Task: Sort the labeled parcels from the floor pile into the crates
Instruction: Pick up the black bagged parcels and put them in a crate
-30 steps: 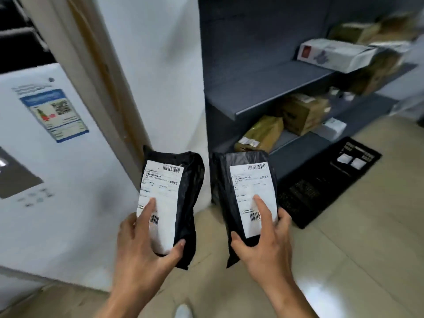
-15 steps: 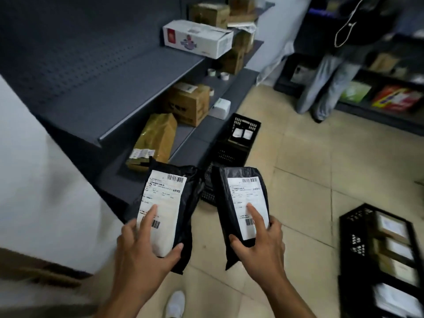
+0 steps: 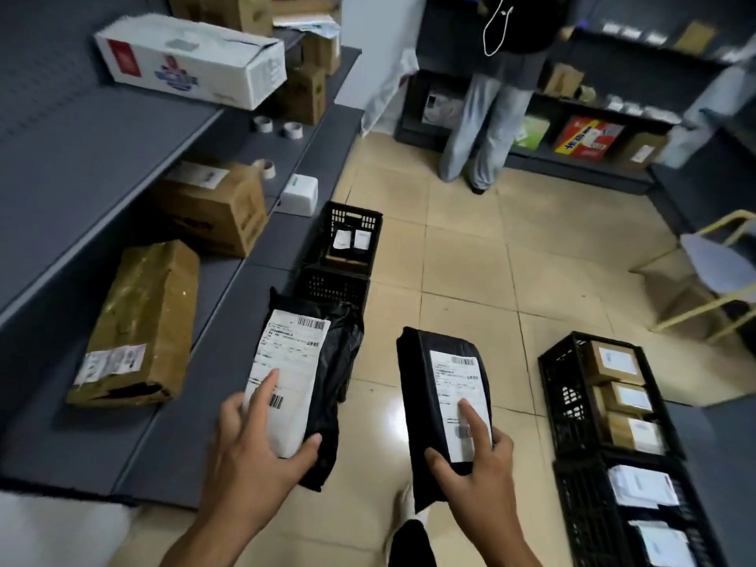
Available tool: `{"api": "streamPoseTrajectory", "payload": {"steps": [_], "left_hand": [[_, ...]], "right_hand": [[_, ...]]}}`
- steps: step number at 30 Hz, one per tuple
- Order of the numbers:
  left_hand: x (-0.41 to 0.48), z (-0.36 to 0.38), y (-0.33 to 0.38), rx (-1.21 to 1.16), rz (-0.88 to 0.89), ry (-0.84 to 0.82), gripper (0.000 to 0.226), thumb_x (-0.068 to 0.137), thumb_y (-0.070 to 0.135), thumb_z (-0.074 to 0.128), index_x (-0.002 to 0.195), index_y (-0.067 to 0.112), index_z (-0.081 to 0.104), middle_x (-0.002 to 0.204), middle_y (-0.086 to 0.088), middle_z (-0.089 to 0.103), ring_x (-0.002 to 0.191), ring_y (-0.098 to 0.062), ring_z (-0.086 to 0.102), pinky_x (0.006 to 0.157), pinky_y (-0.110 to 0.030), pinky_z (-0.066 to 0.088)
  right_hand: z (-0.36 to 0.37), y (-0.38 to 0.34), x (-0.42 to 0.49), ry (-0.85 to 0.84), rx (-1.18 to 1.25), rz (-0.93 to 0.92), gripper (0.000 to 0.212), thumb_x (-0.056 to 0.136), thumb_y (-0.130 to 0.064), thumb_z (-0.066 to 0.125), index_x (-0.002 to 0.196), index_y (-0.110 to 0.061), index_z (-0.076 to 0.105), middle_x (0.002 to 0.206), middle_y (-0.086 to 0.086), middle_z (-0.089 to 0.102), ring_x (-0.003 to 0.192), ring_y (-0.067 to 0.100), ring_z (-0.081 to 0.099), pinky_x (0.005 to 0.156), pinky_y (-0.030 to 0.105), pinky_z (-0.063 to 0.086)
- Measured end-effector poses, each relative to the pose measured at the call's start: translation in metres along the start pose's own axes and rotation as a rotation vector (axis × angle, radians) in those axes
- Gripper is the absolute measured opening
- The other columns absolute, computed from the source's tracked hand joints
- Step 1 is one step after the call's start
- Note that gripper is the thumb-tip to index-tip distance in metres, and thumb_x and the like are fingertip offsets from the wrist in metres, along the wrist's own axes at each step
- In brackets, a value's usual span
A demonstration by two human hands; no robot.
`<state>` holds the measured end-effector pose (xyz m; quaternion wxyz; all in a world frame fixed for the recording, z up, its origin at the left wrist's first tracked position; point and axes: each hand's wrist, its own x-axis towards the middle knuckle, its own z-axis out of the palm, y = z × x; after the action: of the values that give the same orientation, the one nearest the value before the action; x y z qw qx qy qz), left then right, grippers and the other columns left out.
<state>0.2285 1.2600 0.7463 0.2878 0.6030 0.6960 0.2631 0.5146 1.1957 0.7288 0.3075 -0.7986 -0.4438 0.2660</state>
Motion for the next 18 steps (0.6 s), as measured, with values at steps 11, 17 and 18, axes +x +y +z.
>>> {"api": "streamPoseTrajectory", "payload": {"steps": [11,17,18], "left_hand": [[0.142,0.095,0.141,0.088,-0.045,0.072,0.099,0.070,0.058,0.079,0.152,0.052,0.024,0.133,0.007,0.033,0.127,-0.023,0.040,0.102,-0.041,0.040],[0.200,0.114,0.176,0.156,-0.112,0.085,0.097,0.071,0.059,0.078,0.151,0.051,0.024,0.128,0.010,0.030,0.125,-0.020,0.039,0.101,-0.041,0.042],[0.211,0.116,0.178,0.164,-0.122,0.093,0.097,0.071,0.058,0.079,0.152,0.051,0.024,0.129,0.008,0.031,0.124,-0.020,0.040,0.100,-0.041,0.042]], "right_hand": [[-0.066,0.028,0.227,-0.016,0.133,-0.010,0.089,0.070,-0.053,0.079,0.137,-0.076,0.025,0.129,-0.001,0.035,0.118,0.024,0.053,0.101,0.049,0.050],[-0.065,0.009,0.330,-0.078,0.173,-0.042,0.087,0.075,-0.054,0.076,0.143,-0.071,0.024,0.132,-0.001,0.032,0.125,0.027,0.049,0.107,0.054,0.047],[-0.061,0.003,0.344,-0.087,0.182,-0.045,0.086,0.075,-0.054,0.076,0.142,-0.072,0.025,0.133,-0.001,0.031,0.126,0.027,0.049,0.107,0.054,0.046]]}}
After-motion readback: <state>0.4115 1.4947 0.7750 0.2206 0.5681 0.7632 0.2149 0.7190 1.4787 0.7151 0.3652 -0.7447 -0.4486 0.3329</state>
